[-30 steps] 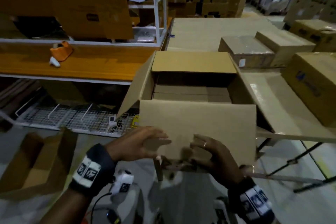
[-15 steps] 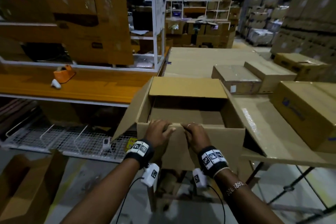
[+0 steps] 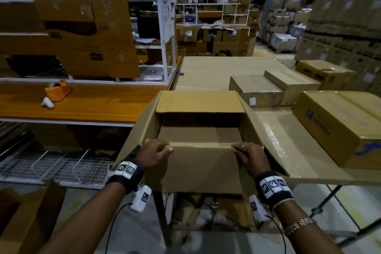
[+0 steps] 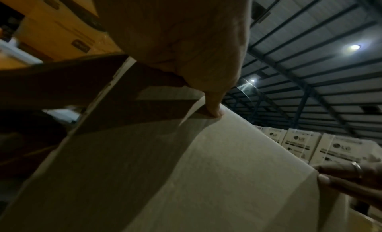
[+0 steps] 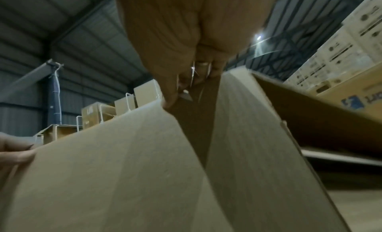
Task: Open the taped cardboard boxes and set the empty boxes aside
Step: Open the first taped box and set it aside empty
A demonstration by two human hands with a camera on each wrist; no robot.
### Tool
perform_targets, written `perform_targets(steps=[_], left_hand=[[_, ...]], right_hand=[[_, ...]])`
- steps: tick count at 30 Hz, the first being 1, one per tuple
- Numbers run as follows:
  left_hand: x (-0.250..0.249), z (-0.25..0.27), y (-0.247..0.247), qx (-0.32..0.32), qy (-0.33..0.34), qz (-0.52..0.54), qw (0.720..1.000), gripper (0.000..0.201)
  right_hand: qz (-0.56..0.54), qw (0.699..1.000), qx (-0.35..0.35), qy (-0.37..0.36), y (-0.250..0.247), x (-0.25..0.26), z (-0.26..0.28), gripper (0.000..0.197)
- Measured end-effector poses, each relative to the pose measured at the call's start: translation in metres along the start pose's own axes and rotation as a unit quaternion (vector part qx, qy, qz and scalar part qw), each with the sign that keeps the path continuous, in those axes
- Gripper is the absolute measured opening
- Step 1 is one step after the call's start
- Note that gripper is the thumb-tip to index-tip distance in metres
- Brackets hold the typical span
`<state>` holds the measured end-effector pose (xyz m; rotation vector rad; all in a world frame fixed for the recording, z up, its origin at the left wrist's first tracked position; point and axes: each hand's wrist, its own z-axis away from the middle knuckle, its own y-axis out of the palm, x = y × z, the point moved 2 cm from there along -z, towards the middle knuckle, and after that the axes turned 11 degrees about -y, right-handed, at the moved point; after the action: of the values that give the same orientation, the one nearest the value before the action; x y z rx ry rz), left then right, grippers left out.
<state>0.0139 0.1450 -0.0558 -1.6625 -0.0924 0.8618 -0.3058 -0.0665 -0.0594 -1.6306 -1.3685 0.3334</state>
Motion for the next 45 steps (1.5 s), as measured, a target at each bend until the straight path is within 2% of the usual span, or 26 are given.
perform_targets(steps=[2,4,7,9,10,12,15,18,20,23,25,29,33,35,37,39,41,45], left_hand=[[0.003,-0.005,0.005,-0.025,-0.005,-0.009,1.000,0.060],[0.007,-0.007,0.010,-0.036,-0.009,-0.007,0.999,0.061],[-0.005,0.001,0.001,-0.013,0.001,-0.004,1.000,0.042],[-0.016,0.003,-0.009,0.026,0.011,-0.006,1.000,0.022],[-0.019,0.001,-0.014,0.045,0.024,-0.016,0.999,0.019],[-0.025,-0.006,-0.027,0.042,0.062,-0.038,0.996,0.024],[-0.043,-0.024,-0.055,-0.014,0.140,-0.065,0.988,0.049],[-0.073,-0.052,-0.088,-0.044,0.195,-0.078,0.977,0.052],[-0.092,-0.077,-0.105,-0.049,0.217,-0.069,0.972,0.051],[-0.112,-0.114,-0.107,-0.053,0.221,-0.117,0.967,0.052],[-0.118,-0.137,-0.093,-0.017,0.210,-0.141,0.967,0.052],[-0.109,-0.172,-0.049,0.136,0.165,-0.159,0.964,0.052],[-0.091,-0.194,-0.023,0.271,0.104,-0.202,0.935,0.065],[-0.079,-0.204,-0.016,0.302,0.075,-0.207,0.928,0.073],[-0.069,-0.209,-0.011,0.311,0.058,-0.216,0.924,0.091],[-0.065,-0.210,-0.008,0.304,0.056,-0.244,0.919,0.099],[-0.065,-0.208,-0.009,0.272,0.065,-0.257,0.925,0.101],[-0.070,-0.212,-0.032,0.179,0.087,-0.242,0.950,0.109]], right_hand=[[0.027,0.999,-0.017,0.000,0.003,0.001,0.000,0.027],[0.033,0.999,-0.033,0.006,0.006,0.005,-0.002,0.029],[0.011,1.000,-0.028,-0.002,0.000,0.007,0.000,0.022],[0.027,1.000,0.008,-0.010,-0.008,0.009,-0.004,0.019],[0.040,0.999,0.022,-0.013,-0.013,0.011,-0.008,0.021],[0.056,0.998,0.017,-0.037,-0.026,0.018,-0.020,0.024],[0.069,0.994,-0.006,-0.087,-0.056,0.041,-0.052,0.028],[0.048,0.991,-0.020,-0.119,-0.084,0.065,-0.099,0.025],[0.018,0.993,0.008,-0.119,-0.091,0.070,-0.137,0.027],[0.012,0.989,0.099,-0.106,-0.076,0.065,-0.189,0.034],[-0.012,0.981,0.179,-0.070,-0.056,0.059,-0.213,0.037],[-0.010,0.946,0.325,-0.019,-0.003,0.059,-0.237,0.030],[0.044,0.900,0.433,0.001,0.045,0.051,-0.240,0.016],[0.062,0.886,0.459,0.024,0.060,0.043,-0.240,0.026],[0.085,0.872,0.481,0.029,0.069,0.035,-0.240,0.024],[0.097,0.869,0.485,0.016,0.073,0.027,-0.242,0.056],[0.075,0.886,0.458,0.008,0.073,0.016,-0.246,0.077],[0.000,0.929,0.370,-0.026,0.055,0.001,-0.266,0.105]])
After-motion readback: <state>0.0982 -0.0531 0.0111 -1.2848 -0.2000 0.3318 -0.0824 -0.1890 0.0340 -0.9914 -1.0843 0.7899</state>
